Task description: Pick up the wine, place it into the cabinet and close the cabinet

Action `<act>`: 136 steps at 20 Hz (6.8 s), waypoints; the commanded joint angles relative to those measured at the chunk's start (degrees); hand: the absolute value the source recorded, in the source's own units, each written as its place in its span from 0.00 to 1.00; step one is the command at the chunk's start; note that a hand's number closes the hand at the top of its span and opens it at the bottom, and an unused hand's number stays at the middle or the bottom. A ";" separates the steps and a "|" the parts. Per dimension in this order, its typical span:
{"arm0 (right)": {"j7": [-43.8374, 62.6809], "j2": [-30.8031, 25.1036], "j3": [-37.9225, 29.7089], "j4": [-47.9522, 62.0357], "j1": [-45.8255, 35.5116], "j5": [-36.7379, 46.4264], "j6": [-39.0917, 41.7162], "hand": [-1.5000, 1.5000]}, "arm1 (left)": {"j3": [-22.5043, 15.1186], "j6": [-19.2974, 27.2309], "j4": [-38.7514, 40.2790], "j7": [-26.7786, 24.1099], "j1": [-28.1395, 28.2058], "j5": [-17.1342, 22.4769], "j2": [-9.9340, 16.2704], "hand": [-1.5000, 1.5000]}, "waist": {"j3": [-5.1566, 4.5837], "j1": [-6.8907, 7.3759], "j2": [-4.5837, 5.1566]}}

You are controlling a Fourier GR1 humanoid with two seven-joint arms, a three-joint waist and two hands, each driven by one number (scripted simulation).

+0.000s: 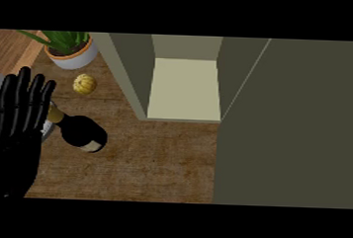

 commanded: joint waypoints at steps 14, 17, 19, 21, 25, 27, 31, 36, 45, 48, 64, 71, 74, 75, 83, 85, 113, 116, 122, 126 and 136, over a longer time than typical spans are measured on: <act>11.02 3.05 9.60 -9.77 6.42 -7.19 2.77 0.00 | 0.31 -48.76 15.21 3.59 -4.85 52.53 28.10 0.00 | 0.26 -2.22 0.01; 13.79 2.48 11.10 -15.05 10.21 -7.20 2.72 0.00 | 3.68 -53.72 19.55 5.14 -5.46 63.98 37.21 0.00 | 0.39 -1.99 -0.17; 17.79 2.96 13.85 -19.53 10.72 -4.60 0.80 0.00 | 4.68 -55.11 21.52 6.63 -6.25 71.30 43.35 0.00 | 0.37 -1.68 -0.30; 20.70 4.29 17.26 -21.72 11.02 -1.81 -1.57 0.00 | 3.93 -53.85 21.13 8.42 -6.56 78.81 48.59 0.00 | 0.44 -0.77 -0.29; 24.59 4.19 21.00 -27.67 12.62 1.48 -2.70 0.00 | 2.81 -57.38 29.26 11.47 -11.48 86.61 55.73 0.00 | 0.45 -1.09 -0.17; 26.08 4.34 25.97 -30.56 14.47 4.87 -4.53 0.00 | 2.82 -59.96 31.40 12.07 -10.39 88.33 56.22 0.00 | 0.40 -1.11 -0.29; 29.90 2.54 24.24 -31.41 11.40 3.59 -6.40 0.00 | 2.45 -60.89 34.81 14.70 -12.26 91.73 59.28 0.00 | 0.44 -1.04 -0.18; 33.90 4.07 28.43 -29.19 4.37 10.27 -11.36 0.00 | 1.40 -59.39 36.14 16.46 -15.75 90.79 58.20 0.00 | 0.36 -0.95 -0.23; 34.01 -0.07 28.29 -31.25 4.39 8.41 -13.46 0.00 | 1.66 -60.95 39.78 17.96 -16.34 83.14 51.25 0.00 | 0.41 -1.15 -0.26; 36.20 -1.31 28.96 -32.89 4.11 8.79 -14.55 0.00 | 1.90 -59.92 41.02 18.17 -18.53 79.99 48.66 0.00 | 0.39 -1.41 -0.24; 38.77 -3.87 31.07 -30.72 -2.28 8.81 -20.41 0.00 | 8.66 -67.32 54.03 14.28 -22.91 53.88 31.73 0.00 | 0.29 -2.14 0.01; 37.43 -5.84 32.89 -30.45 -2.06 8.66 -21.96 0.00 | 14.27 -70.27 54.82 10.67 -19.31 45.05 28.62 0.00 | 0.13 -3.05 0.03; 39.15 -6.67 31.12 -31.25 -3.58 7.72 -22.62 0.00 | 15.49 -70.46 54.12 9.74 -19.21 41.87 27.66 0.00 | 0.16 -2.83 0.02; 38.23 -7.59 31.44 -32.46 -1.76 7.00 -22.45 0.00 | 16.40 -71.16 54.64 9.34 -18.43 39.86 27.43 0.00 | 0.14 -3.50 0.05; 37.95 -8.77 33.91 -31.09 -2.54 7.35 -24.00 0.00 | 19.09 -74.02 56.74 5.24 -17.81 30.20 23.59 0.00 | 0.04 -3.74 0.10; 36.79 -9.37 33.00 -31.08 -3.55 6.18 -23.64 0.00 | 19.58 -73.75 58.36 4.69 -18.46 29.40 23.62 0.00 | 0.01 -4.26 0.28; 35.12 -13.70 37.45 -30.15 -4.37 6.97 -28.90 0.00 | 15.56 -75.30 72.05 -13.26 -21.62 6.15 20.12 0.00 | -0.09 -4.57 0.10; 34.42 -14.80 34.00 -29.92 -4.22 4.94 -29.27 0.00 | 14.39 -73.64 70.83 -16.10 -18.72 4.02 19.14 0.00 | -0.07 -4.02 0.35; 33.82 -14.56 34.83 -28.13 -6.34 5.10 -30.23 0.00 | 13.83 -73.11 73.43 -18.84 -20.72 5.25 18.36 0.00 | -0.12 -3.87 0.45; 32.53 -16.05 35.88 -27.81 -4.58 4.94 -30.08 0.00 | 13.07 -71.90 75.99 -19.81 -21.34 4.59 18.53 1.00 | -0.06 -4.50 0.58; 32.22 -17.35 36.73 -29.86 -3.00 4.39 -31.87 0.00 | 9.51 -68.31 70.27 -27.70 -20.53 3.04 18.29 1.00 | -0.06 -4.18 -0.03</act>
